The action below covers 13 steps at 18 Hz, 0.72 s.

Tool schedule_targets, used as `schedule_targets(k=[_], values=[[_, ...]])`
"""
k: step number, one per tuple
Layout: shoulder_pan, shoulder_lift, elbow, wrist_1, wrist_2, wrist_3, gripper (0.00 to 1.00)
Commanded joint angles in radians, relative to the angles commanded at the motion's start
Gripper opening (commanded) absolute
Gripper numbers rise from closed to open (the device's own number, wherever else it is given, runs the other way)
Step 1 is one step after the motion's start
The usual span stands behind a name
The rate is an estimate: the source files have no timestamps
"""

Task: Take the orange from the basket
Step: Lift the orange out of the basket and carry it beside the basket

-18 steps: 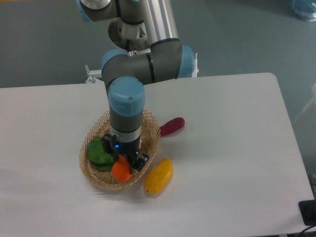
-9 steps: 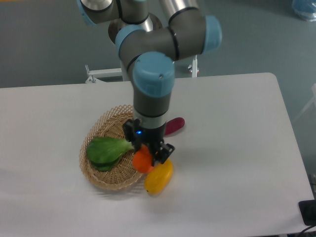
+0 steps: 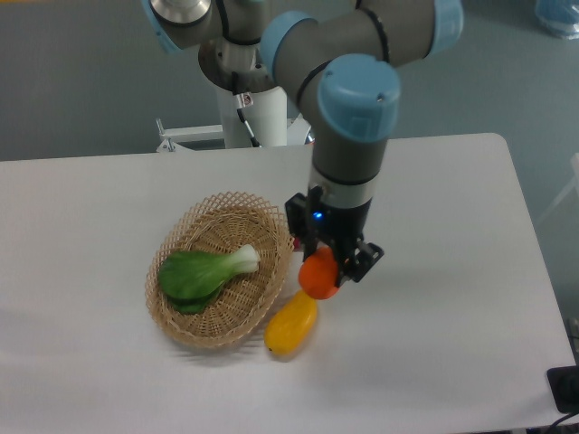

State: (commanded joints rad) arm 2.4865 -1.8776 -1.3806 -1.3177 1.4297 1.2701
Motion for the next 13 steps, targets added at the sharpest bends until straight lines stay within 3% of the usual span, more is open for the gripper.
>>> schedule_targets(k=[13], values=[[0.023, -0.014, 0.012, 0.003, 0.008, 0.022, 0.47]])
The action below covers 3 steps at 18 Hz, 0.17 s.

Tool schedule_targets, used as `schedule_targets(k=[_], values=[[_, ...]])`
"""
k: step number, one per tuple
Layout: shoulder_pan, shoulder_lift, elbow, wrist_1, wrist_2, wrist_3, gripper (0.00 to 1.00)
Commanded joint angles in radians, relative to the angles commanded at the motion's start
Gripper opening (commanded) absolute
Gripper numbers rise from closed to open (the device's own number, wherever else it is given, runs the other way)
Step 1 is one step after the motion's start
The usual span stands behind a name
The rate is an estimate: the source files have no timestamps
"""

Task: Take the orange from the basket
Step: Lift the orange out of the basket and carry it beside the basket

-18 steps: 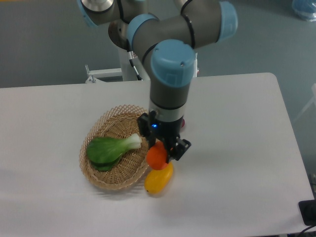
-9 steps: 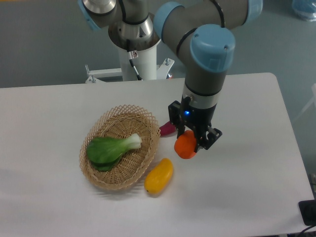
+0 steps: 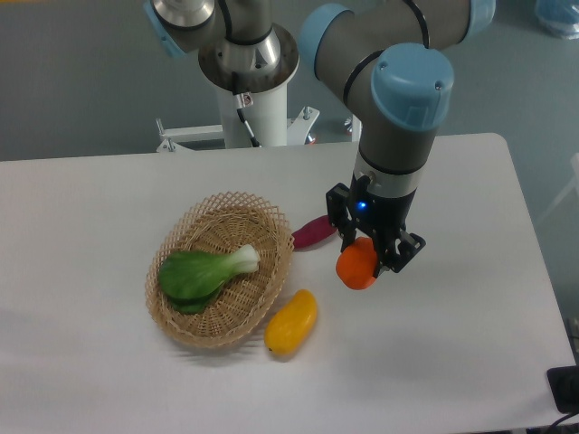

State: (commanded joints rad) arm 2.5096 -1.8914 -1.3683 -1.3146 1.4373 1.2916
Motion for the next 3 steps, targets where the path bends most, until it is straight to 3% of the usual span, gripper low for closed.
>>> schedule_targets(k=[3], values=[[0.000, 0.000, -0.002, 0.002, 0.000, 0.000, 0.47]])
